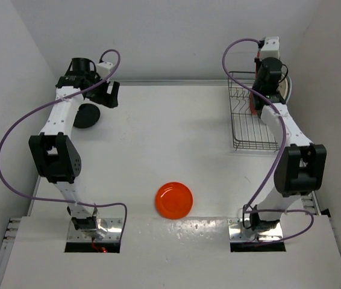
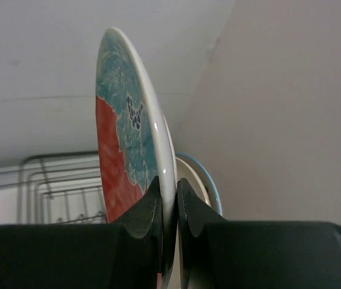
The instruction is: Load the plates into the dish rack
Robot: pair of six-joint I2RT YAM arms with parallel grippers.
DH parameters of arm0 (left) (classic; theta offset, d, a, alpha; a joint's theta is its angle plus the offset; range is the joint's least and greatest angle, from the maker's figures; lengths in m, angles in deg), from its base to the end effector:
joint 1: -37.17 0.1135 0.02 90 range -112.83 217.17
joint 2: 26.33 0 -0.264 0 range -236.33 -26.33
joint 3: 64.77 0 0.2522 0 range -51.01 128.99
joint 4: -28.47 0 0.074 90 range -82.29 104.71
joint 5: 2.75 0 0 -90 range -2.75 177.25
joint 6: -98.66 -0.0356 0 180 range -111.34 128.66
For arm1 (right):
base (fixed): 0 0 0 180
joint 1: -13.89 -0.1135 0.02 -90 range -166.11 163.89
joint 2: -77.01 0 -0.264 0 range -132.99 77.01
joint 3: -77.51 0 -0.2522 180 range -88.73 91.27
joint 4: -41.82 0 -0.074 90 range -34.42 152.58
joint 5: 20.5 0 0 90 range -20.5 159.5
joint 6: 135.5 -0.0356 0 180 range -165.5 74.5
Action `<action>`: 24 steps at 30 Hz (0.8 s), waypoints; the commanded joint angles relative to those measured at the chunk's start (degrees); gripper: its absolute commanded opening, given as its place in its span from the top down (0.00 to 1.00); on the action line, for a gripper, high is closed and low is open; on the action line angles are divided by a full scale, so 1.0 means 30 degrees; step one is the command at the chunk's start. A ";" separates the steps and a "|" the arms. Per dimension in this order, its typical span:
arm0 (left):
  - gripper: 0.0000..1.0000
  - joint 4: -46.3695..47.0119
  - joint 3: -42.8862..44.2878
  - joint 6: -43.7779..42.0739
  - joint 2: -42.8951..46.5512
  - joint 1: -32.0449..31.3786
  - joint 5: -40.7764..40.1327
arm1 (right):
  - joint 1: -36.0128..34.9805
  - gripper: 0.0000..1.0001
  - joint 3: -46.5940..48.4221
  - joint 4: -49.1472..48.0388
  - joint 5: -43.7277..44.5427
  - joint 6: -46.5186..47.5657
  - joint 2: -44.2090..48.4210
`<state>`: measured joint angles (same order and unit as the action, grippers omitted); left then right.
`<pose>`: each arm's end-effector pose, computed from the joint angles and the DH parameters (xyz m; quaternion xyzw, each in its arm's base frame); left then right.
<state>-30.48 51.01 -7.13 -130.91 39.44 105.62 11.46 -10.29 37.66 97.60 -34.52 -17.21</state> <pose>0.4065 0.0049 0.3382 0.1655 0.9077 -0.0912 0.3747 0.3972 0.0001 0.3718 0.0951 0.6888 -0.2200 0.6841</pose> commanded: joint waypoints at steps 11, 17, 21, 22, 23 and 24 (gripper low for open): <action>0.13 0.0356 -0.0461 -0.0215 0.0317 0.0096 0.0117 | 0.0460 1.00 0.0897 -0.5280 0.2149 0.0620 -0.2667; 0.13 0.0356 -0.0637 -0.0215 0.0141 0.0096 0.0117 | 0.0607 1.00 -0.0391 -0.4724 0.2090 -0.1573 -0.3165; 0.13 0.0180 -0.0842 -0.0390 0.0141 0.0096 0.0292 | 0.0725 1.00 -0.0217 -0.3084 0.1269 -0.3483 -0.3370; 0.13 -0.0023 -0.1045 -0.0593 0.0141 0.0096 0.0292 | 0.0724 0.97 -0.0130 -0.2647 0.1269 -0.4152 -0.3313; 0.13 -0.0025 -0.1047 -0.0595 0.0141 0.0096 0.0292 | 0.0724 0.89 -0.0158 -0.2585 0.1153 -0.4072 -0.3312; 0.13 -0.0025 -0.1047 -0.0595 0.0141 0.0096 0.0292 | 0.0695 0.83 -0.0216 -0.2381 0.1065 -0.4129 -0.3080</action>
<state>-30.11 48.16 -8.05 -130.91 39.48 105.83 13.49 -13.42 39.39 101.07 -42.59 -29.93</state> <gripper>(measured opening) 0.870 0.140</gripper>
